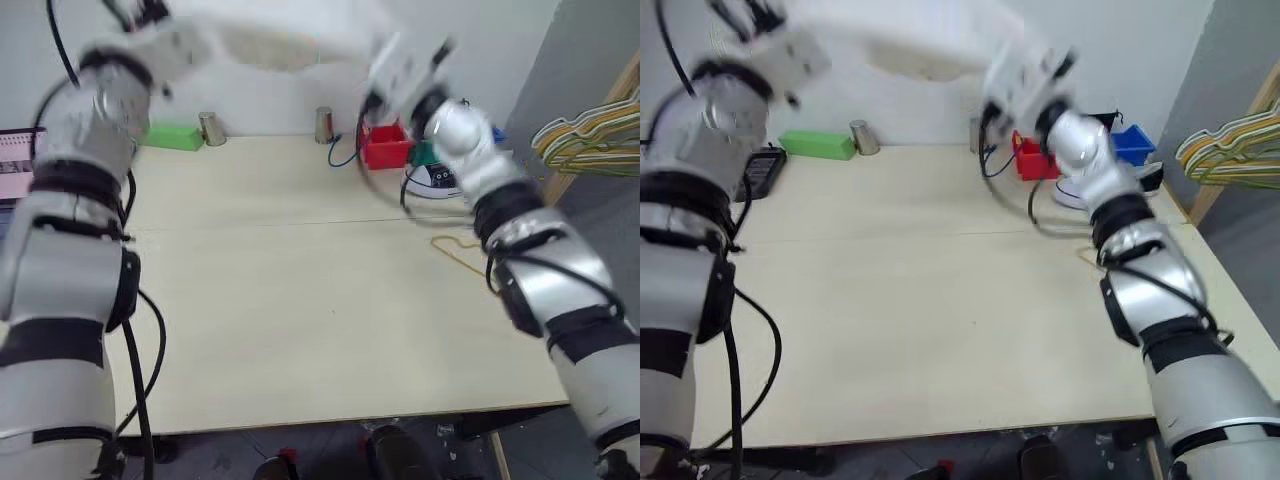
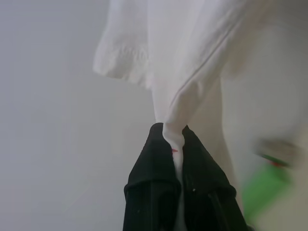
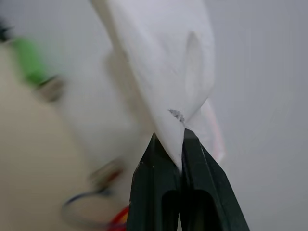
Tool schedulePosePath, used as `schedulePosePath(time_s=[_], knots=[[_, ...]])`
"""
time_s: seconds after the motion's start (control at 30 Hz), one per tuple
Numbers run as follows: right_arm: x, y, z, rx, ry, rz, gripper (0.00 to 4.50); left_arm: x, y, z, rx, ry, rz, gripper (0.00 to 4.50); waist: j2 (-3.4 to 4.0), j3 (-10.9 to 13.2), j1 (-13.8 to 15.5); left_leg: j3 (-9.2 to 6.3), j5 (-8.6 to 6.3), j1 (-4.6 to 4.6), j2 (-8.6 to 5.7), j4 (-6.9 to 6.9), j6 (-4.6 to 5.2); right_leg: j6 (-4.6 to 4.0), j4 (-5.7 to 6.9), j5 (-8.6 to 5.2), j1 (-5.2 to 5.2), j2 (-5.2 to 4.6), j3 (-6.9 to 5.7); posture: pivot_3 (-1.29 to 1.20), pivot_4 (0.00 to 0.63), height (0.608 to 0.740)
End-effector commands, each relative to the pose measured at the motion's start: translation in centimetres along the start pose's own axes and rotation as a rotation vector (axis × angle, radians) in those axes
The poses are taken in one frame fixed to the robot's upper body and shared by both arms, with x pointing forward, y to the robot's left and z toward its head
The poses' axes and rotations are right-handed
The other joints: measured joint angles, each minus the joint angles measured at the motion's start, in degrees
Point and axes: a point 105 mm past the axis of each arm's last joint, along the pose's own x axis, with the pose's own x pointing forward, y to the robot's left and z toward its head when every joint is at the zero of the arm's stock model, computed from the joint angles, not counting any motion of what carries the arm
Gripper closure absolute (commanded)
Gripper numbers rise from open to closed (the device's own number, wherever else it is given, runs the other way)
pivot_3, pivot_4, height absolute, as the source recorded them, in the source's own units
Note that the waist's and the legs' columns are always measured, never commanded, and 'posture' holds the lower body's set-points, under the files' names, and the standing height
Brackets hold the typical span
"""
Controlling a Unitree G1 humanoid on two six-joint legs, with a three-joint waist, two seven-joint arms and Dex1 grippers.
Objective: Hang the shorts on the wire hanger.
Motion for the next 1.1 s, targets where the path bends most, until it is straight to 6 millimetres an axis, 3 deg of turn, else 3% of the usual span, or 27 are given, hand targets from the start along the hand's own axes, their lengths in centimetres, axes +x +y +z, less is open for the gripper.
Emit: schedulePosePath(time_s=[0.03, 0.13, 0.3, 0.43, 0.7, 0.93, 1.1], knots=[[-1.6, 2.2, -1.5, 0.120, 0.035, 0.213, 4.50, -3.8, -3.1, -4.4, -0.130, 0.098, -0.372, 4.47, -0.01, 0.03, -0.08, -0.01, 0.03, 0.00, 0.01, 0.05, 0.01, 0.00, 0.08, 0.00, 0.00, 0.00, -0.01, -0.13, 0.041, 0.740], [-1.8, 3.4, -1.6, 0.132, 0.033, 0.245, 4.50, -6.2, -5.3, -4.6, -0.148, 0.104, -0.544, 4.47, -0.06, 0.06, -0.18, -0.13, 0.11, 0.00, 0.06, 0.10, -0.01, -0.01, 0.38, 0.01, -0.03, 0.07, -0.02, -0.12, 0.039, 0.740], [-3.5, 8.1, -2.1, 0.113, 0.068, 0.507, 4.50, -9.0, -6.1, -4.8, -0.112, 0.138, -0.651, 4.47, -0.09, 0.04, 0.40, -0.49, 0.22, 0.22, 0.08, 0.16, 0.10, -0.01, 0.86, -0.01, 0.11, 0.20, -0.19, -0.11, 0.037, 0.740], [-6.2, 10.9, -2.3, 0.091, 0.094, 0.695, 4.50, -10.7, -7.3, -4.7, -0.089, 0.139, -0.745, 4.47, -0.09, 0.05, 1.51, -0.61, 0.30, 1.21, 0.07, 0.17, 0.26, -0.03, 0.76, -0.25, 1.21, 0.23, -0.30, -0.11, 0.036, 0.740], [-9.3, 12.9, -1.7, 0.114, 0.120, 0.771, 4.50, -15.7, -12.1, -4.6, -0.003, 0.117, -1.019, 4.47, -0.13, 0.01, 2.02, -0.81, 0.40, 1.57, 0.17, 0.18, 0.39, -0.27, 0.86, -0.17, 1.52, 0.42, -0.23, -0.12, 0.033, 0.740], [-13.9, 16.7, -1.4, 0.147, 0.160, 0.953, 4.50, -17.6, -15.5, -4.3, -0.045, 0.108, -1.072, 4.47, -0.16, -0.01, 3.26, -0.84, 0.39, 1.78, 0.19, 0.16, 0.39, -0.49, 0.80, -0.31, 1.80, 0.44, -0.30, -0.15, 0.029, 0.740], [-15.8, 18.3, -1.0, 0.206, 0.186, 1.024, 4.50, -18.9, -17.2, -3.6, -0.054, 0.072, -1.121, 4.47, -0.20, -0.03, 3.27, -0.78, 0.38, 1.84, 0.23, 0.14, 0.37, -0.59, 0.78, -0.41, 1.84, 0.42, -0.30, -0.16, 0.024, 0.740]])
